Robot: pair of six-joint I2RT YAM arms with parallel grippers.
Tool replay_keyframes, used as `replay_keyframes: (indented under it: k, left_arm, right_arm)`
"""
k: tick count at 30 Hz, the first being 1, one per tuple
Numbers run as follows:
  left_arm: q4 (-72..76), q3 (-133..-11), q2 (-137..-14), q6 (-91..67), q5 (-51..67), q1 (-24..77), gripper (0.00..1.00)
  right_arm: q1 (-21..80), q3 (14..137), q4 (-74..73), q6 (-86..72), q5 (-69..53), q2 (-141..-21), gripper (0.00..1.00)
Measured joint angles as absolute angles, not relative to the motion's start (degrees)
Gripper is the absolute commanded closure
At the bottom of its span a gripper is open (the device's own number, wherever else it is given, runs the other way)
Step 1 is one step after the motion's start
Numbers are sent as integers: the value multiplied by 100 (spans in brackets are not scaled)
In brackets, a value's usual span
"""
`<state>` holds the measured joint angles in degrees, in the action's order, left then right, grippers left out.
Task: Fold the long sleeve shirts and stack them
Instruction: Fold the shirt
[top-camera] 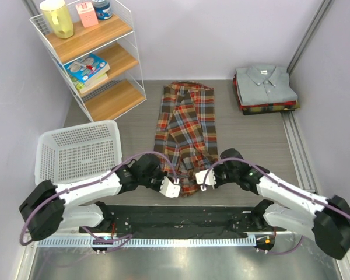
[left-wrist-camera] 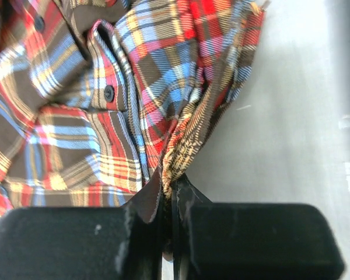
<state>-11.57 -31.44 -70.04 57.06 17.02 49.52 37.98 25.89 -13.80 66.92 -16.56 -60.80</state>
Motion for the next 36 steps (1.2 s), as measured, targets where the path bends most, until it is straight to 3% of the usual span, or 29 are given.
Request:
replay_keyframes:
  k: [7, 23, 29, 36]
  left_arm:
    - [-1850, -3144, -6302, 5033, 1747, 5498, 100]
    - [-2239, -3461, -6556, 4740, 1527, 5452, 100]
    - [-2711, -4799, -7054, 5074, 1651, 4528, 100]
    - [-2753, -6554, -9052, 5579, 1949, 3343, 100]
  right_arm:
    - [3938, 2311, -2392, 6438, -1673, -4757, 99]
    - [3948, 2456, -2670, 5878, -1599, -4847, 99]
    - [3055, 3992, -2832, 5988, -1743, -6058, 99]
    - [2112, 5586, -2571, 6455, -2075, -8259, 99]
